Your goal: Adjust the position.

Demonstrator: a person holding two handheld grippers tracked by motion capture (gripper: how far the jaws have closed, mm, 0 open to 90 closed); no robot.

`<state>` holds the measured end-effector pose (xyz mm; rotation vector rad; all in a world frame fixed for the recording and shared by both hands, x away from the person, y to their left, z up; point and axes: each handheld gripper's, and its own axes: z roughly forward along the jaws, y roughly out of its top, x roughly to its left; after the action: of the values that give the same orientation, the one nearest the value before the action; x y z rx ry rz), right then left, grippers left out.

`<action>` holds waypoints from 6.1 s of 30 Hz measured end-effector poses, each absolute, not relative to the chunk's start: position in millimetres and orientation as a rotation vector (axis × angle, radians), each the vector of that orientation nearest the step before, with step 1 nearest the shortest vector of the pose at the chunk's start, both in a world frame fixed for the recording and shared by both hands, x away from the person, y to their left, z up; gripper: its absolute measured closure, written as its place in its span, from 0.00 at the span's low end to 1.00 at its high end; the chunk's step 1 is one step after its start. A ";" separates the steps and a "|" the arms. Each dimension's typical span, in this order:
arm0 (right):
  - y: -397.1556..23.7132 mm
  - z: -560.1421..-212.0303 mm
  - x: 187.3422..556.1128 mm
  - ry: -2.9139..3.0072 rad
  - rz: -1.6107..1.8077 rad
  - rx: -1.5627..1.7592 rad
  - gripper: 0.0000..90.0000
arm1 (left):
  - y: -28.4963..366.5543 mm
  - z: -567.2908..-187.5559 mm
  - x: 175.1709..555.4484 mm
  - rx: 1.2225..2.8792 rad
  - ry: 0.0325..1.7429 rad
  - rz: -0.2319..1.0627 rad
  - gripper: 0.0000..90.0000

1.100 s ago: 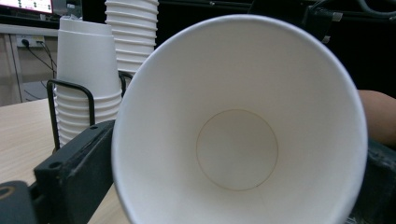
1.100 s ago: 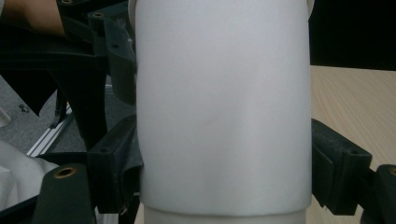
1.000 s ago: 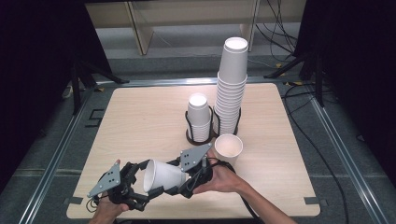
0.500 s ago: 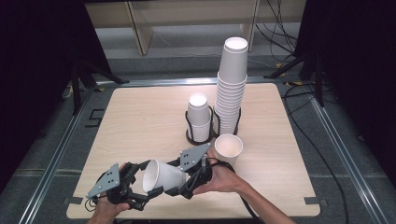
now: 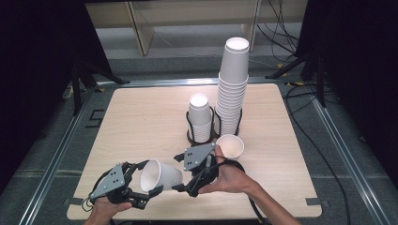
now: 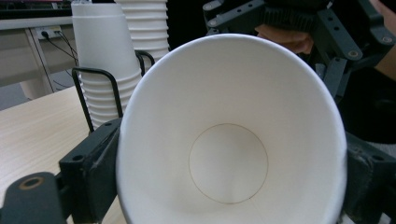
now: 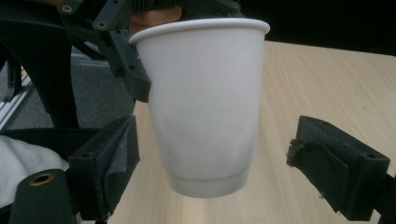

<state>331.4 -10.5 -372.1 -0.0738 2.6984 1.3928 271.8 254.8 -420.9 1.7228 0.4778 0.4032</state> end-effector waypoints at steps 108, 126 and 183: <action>-32.0 -421.1 333.2 2.406 1.522 0.534 0.26 | 274.2 -423.3 278.1 1.622 0.612 0.489 0.16; -51.2 -424.0 323.1 2.373 1.704 0.485 0.25 | 262.1 -432.8 282.1 1.569 0.586 0.311 0.16; -4.3 -440.5 311.1 2.480 1.867 0.291 0.22 | 240.7 -430.6 271.3 1.516 0.534 0.230 0.14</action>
<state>311.1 -4.3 -440.5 0.2913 2.4802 1.8672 271.3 240.7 -430.6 1.5162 0.5339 0.2297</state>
